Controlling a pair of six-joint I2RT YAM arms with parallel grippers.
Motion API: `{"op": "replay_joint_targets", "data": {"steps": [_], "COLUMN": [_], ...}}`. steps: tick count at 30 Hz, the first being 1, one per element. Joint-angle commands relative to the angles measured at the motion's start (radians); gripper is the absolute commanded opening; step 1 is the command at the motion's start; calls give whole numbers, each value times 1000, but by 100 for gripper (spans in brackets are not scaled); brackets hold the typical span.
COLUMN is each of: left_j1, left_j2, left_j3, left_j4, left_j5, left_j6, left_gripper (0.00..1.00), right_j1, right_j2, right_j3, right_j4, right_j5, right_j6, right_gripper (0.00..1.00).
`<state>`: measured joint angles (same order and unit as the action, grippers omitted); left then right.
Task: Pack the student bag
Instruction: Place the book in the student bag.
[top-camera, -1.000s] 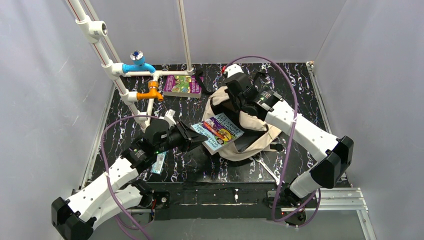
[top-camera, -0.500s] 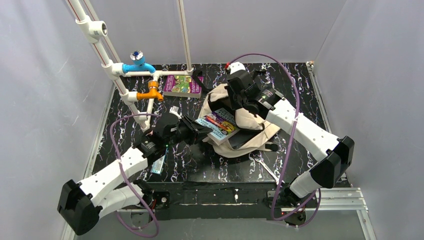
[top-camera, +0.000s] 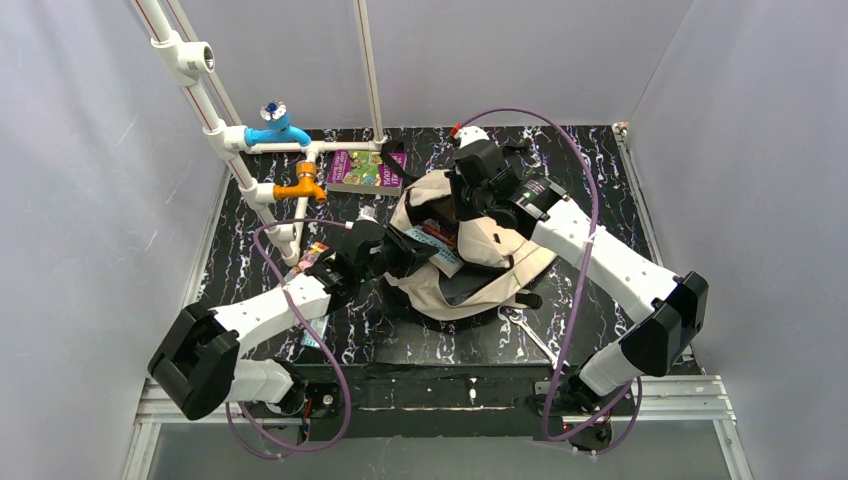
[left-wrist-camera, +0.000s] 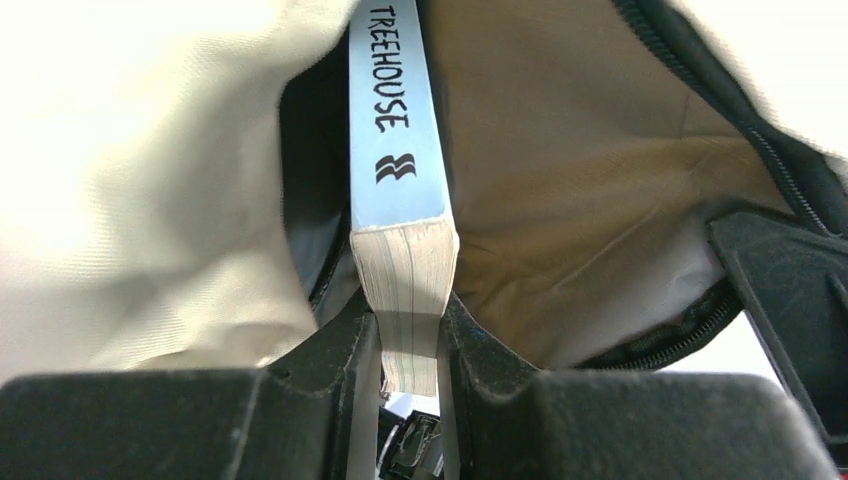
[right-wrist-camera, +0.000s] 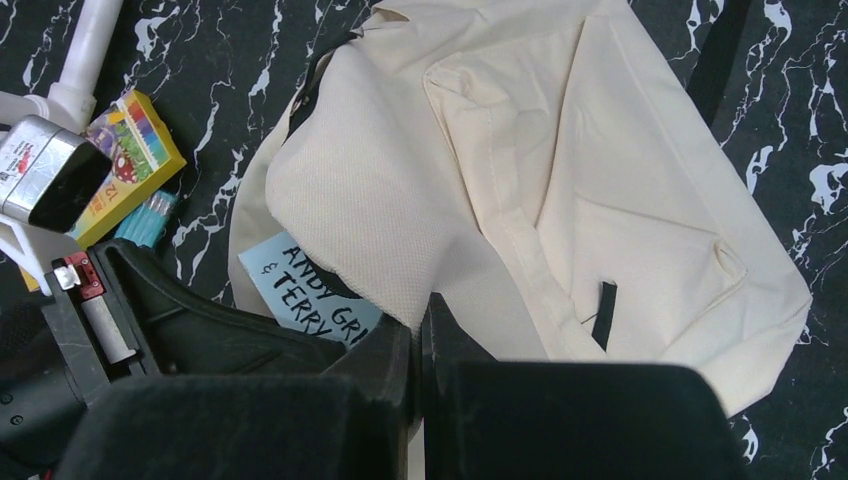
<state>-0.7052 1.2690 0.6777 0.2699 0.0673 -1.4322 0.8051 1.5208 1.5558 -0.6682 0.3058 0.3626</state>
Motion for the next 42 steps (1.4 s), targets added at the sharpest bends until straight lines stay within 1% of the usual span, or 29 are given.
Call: {"op": "replay_joint_targets", "data": {"steps": [1,4,8,11,15,16,17,18,20,23,24,25,27,29,32,35,37,39,40,42], "left_j1": [-25,-29,-44,-46,-46,-45,-43,-42,-42,-42,-42,-41,-40,-40,-38,-33,-28,-24,-22,-21], "left_j2": [5,47,122,201,271,280,284,282,264,183,150,116,63,12,-111,-246,-336,-419,-452,-518], "left_j3": [87,101,135,156,185,186,185,183,191,179,174,184,230,259,241,208,196,200,201,208], "left_j4": [132,141,143,144,138,128,117,102,9,-115,-154,-226,-366,-443,-511,-595,-672,-754,-790,-864], "left_j5": [-24,-35,-53,-99,-158,-156,-142,-125,-103,-102,-109,-118,-111,-74,2,4,-14,-43,-52,-100], "left_j6": [29,9,18,15,72,72,66,72,91,123,139,145,188,243,296,366,415,464,483,517], "left_gripper": [0,0,0,0,0,6,15,24,47,66,79,89,96,98,98,98,98,98,98,98], "right_j1": [-1,-1,-1,-1,-1,-1,-1,-1,-3,-9,-11,-12,-15,-18,-18,-18,-18,-18,-17,-16], "right_j2": [-57,-60,-70,-85,-97,-97,-96,-96,-96,-97,-97,-97,-97,-88,-82,-76,-61,-35,-20,4], "right_j3": [-4,-8,-12,-27,-64,-73,-82,-92,-104,-116,-119,-125,-141,-150,-176,-222,-253,-287,-306,-341], "right_j4": [119,125,122,125,138,141,143,143,143,153,156,163,168,164,162,177,191,221,241,294], "right_j5": [-24,-31,-26,-8,2,4,5,9,25,40,45,52,80,111,122,101,44,-70,-139,-272], "right_j6": [18,18,17,13,9,8,6,-1,-9,-25,-34,-44,-68,-89,-114,-116,-112,-98,-80,-32], "right_gripper": [1,1,1,1,1,1,1,1,1,1,1,1,1,1,1,1,1,2,10,23]}}
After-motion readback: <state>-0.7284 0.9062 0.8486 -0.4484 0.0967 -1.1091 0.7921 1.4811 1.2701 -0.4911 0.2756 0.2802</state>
